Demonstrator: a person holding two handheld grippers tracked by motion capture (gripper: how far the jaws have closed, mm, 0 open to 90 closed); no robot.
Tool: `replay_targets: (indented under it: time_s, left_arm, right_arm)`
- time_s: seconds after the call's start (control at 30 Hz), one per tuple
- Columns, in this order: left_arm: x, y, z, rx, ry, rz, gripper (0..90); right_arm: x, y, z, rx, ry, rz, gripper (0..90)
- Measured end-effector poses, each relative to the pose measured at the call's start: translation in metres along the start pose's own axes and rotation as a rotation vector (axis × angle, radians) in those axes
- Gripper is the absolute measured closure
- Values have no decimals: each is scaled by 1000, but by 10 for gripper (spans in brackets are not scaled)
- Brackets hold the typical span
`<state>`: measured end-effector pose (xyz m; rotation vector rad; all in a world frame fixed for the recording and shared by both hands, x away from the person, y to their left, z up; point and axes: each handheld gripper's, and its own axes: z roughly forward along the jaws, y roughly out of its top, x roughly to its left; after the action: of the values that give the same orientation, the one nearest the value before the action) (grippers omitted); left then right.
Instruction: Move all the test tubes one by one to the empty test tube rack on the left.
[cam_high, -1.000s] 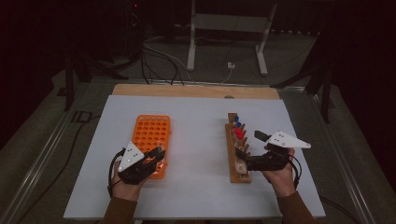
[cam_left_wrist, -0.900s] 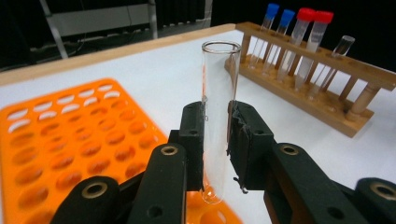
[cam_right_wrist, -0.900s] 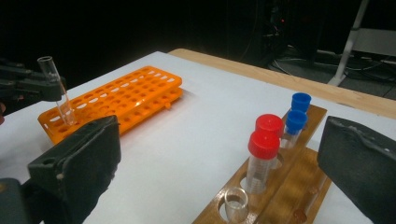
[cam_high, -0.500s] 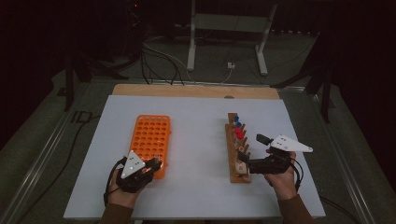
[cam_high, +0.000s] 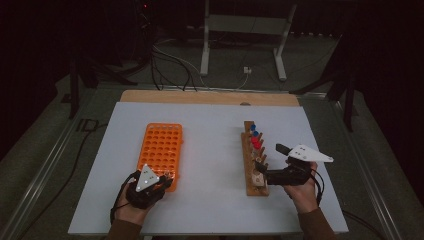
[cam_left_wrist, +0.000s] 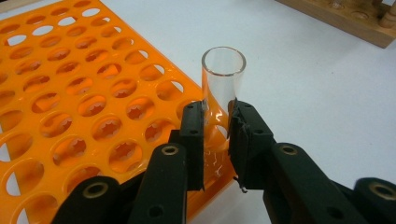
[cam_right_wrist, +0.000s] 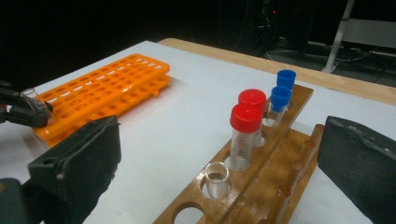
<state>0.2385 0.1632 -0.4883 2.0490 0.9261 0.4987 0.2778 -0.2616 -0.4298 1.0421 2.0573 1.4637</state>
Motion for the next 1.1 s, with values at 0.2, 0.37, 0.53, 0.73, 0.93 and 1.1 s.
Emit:
replay_targets:
  time_s: [0.2,0.37,0.53,0.73,0.93,1.1]
  left_arm:
    - [6,1,-9,-95,-11,-48,547]
    - [12,2,-15,-165,-36,-97,447]
    - [15,2,-21,-230,-25,-143,275]
    - [16,3,-25,-262,41,-167,95]
    - [19,1,-26,-267,65,-193,25]
    - [19,1,-26,-266,73,-193,24]
  right_arm:
    - [-3,-3,3,17,-6,2,9]
    - [-3,-6,8,44,-3,-10,76]
    - [-1,-11,14,91,-5,-35,270]
    - [2,-20,20,146,-15,-102,571]
    - [4,-22,23,147,-22,-117,744]
    - [5,-22,27,139,-26,-113,753]
